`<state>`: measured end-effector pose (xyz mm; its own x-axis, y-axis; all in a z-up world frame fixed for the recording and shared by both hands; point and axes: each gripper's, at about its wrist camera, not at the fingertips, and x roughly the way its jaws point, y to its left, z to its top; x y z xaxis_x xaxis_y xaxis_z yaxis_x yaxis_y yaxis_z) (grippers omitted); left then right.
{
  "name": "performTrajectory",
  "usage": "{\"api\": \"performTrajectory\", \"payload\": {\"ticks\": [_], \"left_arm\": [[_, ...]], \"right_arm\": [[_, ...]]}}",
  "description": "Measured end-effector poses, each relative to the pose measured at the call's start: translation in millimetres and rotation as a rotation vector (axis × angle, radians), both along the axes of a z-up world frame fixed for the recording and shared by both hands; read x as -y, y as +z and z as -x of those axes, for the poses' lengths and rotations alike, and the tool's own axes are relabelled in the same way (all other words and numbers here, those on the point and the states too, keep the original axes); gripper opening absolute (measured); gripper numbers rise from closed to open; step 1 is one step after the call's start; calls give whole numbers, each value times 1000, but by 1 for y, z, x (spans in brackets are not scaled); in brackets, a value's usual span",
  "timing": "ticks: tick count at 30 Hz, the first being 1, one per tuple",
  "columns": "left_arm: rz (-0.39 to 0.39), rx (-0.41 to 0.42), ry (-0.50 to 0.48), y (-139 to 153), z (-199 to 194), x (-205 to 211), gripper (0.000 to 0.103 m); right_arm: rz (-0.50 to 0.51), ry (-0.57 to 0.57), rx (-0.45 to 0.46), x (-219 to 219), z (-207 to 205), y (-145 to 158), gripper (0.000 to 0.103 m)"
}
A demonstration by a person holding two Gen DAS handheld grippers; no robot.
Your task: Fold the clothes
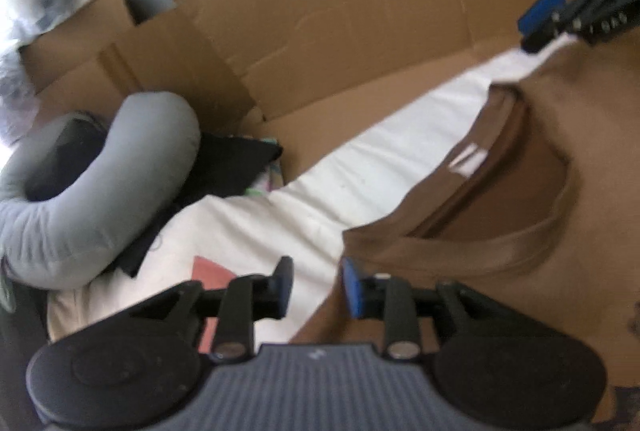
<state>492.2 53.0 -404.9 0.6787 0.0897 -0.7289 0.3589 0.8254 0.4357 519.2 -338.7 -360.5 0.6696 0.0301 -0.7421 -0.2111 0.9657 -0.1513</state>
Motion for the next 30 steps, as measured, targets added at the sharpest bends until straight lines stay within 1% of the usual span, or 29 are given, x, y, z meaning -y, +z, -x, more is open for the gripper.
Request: {"api": "performTrajectory", "payload": {"ticks": [2,4,5,6,8,10,11,12,13,16,18,21,24,26,28,30], "left_arm": [[29,3,7,6,8,3,32],[56,-5,16,9,15,7,38],[77,-15,22,9,17,9,43],[98,-24,28,9,20,11,45],[141,-45,40,9,25,15,48],[201,-75,53,6,29,19,53],[232,-91,60,4,30,21,59],[250,-103,62,1,32,25,61],[257,-113,60,-3,33,30,61],[233,-130,43,-19,35,47,61],[223,-133,62,-27,32,53,61],[246,-134,120,-35,23,50,63],[271,-111,188,-34,16,46,63],[289,-97,240,-31,14,43,62],[311,-85,284,-25,15,40,61],[311,-73,292,-18,22,41,61]], "right_arm": [[2,10,-5,0,6,1,23],[10,21,-17,-1,11,-2,23],[13,28,-27,-3,13,-5,23],[16,37,-37,-5,15,-9,23],[16,51,-57,-10,18,-15,23],[7,64,-77,-15,21,-21,25],[0,73,-88,-18,23,-25,26],[0,85,-98,-22,24,-28,26],[1,97,-107,-26,24,-31,26],[6,131,-131,-42,27,-41,28],[9,138,-132,-52,25,-46,29],[18,129,-121,-65,20,-52,29],[0,89,-106,-70,12,-51,30],[-36,44,-108,-67,9,-47,30],[-48,20,-102,-64,12,-40,32],[-53,8,-89,-60,18,-29,42]]}}
